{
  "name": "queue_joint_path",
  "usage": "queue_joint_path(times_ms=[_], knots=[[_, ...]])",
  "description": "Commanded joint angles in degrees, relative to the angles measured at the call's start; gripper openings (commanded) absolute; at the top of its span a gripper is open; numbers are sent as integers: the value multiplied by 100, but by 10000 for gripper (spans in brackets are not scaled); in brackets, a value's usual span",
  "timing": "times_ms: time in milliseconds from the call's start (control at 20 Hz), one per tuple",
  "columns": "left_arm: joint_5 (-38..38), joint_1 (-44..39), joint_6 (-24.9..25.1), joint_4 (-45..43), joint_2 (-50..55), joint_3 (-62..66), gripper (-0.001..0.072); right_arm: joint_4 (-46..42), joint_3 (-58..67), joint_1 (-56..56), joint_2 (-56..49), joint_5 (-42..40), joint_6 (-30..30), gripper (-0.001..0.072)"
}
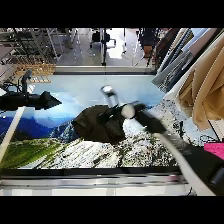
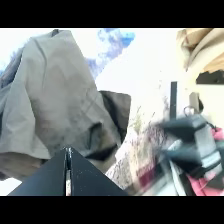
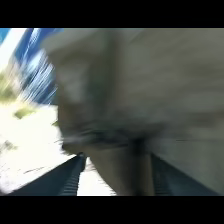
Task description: Fold the clothes and pants, and hang the long-sleeved shirts on hangers.
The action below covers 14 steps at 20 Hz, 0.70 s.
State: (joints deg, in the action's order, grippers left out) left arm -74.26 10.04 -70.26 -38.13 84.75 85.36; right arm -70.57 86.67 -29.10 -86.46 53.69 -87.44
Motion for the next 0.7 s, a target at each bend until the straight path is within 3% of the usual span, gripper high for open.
queue_joint_path(times_ms=[0, 100, 350, 500, 650], knots=[[-98, -461, 22, -22, 216, -2, 11, 101, 20, 1349, 721, 1130, -42, 534], [-94, -885, 15, -328, 535, -2, 11, 780, -315, 2142, 669, 1790, 105, 587], [-17, -1574, -332, -1132, 1606, -2, 11, 2317, -1403, 2695, -245, 1552, 1078, 646], [-59, -1606, -549, -1139, 2085, -2, 11, 3418, -1067, 2664, -1309, 1427, 1746, 691], [-57, -1587, -540, -1141, 2177, -2, 10, 3521, -146, 2505, -2288, 1491, 1757, 695]])
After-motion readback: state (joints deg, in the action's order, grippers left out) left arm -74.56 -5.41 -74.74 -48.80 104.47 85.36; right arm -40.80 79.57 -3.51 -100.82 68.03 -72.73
